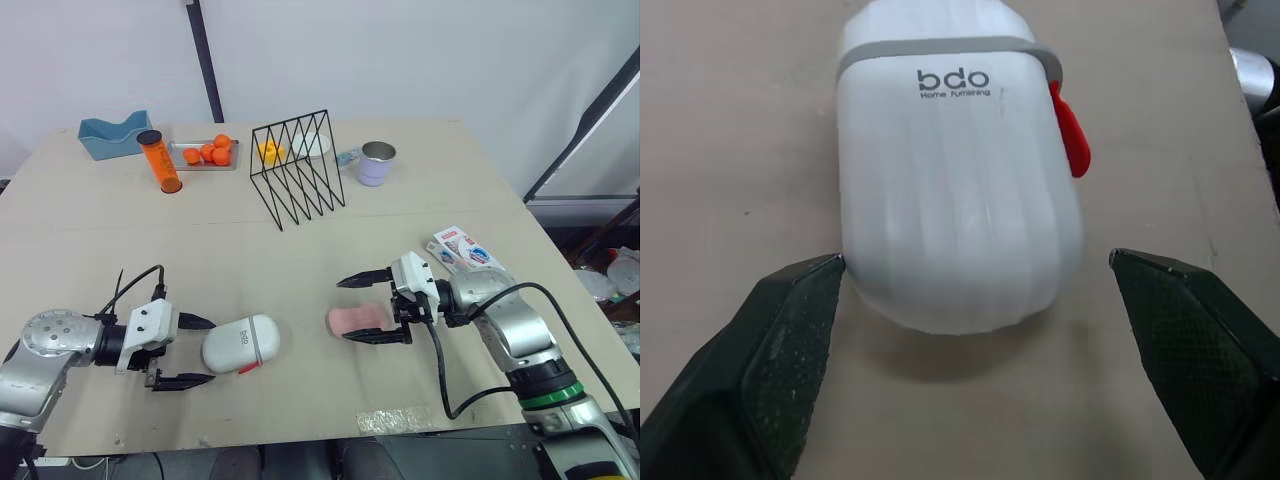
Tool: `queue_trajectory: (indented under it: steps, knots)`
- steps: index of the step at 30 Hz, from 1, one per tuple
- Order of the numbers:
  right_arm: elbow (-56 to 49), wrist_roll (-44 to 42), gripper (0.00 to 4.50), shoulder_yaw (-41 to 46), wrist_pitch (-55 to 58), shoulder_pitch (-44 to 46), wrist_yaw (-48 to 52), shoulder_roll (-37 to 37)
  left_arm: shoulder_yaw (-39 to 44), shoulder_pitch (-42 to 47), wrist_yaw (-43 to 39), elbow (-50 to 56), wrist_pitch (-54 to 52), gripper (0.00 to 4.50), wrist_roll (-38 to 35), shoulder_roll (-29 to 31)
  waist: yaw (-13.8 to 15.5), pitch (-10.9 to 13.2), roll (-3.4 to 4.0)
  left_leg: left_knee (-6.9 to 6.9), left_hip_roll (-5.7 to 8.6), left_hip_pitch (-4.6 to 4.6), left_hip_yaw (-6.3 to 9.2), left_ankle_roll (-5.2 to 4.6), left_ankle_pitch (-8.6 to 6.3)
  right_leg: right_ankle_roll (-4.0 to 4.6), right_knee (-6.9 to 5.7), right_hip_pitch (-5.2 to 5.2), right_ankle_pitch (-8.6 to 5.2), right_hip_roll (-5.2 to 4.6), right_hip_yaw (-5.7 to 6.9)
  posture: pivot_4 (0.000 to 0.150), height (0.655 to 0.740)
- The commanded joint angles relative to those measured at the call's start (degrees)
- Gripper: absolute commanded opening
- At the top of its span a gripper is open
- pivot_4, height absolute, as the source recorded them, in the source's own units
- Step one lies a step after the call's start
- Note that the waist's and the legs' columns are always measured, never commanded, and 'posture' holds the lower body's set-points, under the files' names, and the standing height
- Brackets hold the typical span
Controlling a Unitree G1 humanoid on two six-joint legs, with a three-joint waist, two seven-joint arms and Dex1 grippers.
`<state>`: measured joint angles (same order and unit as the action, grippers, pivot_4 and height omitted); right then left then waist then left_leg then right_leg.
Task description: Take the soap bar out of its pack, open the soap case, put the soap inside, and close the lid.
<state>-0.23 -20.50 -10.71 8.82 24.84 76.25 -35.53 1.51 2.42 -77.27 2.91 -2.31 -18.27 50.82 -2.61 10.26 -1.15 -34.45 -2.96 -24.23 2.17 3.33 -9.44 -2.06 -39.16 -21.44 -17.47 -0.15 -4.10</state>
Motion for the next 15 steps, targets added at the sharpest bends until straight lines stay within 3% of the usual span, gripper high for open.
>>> queue_trajectory:
  steps: [1,15]
  knots:
    - [-2.6,-0.2,4.44,1.2,-1.0,-0.2,0.0,-0.8,0.0,0.6,1.7,-0.5,2.0,4.50,0.8,-1.1,0.0,0.0,0.00,0.00,0.00,0.00,0.00,0.00,0.00,0.00,0.00,0.00,0.00,0.00,0.00,0.150,0.7400]
    - [-0.7,0.7,4.44,0.7,-2.4,0.1,0.4,-0.7,0.6,-1.5,4.2,2.5,-0.1,4.50,-1.8,-2.6,0.0,0.0,0.00,-0.01,0.00,0.00,0.00,0.00,0.00,0.00,-0.01,0.01,0.00,0.00,0.00,0.150,0.7400]
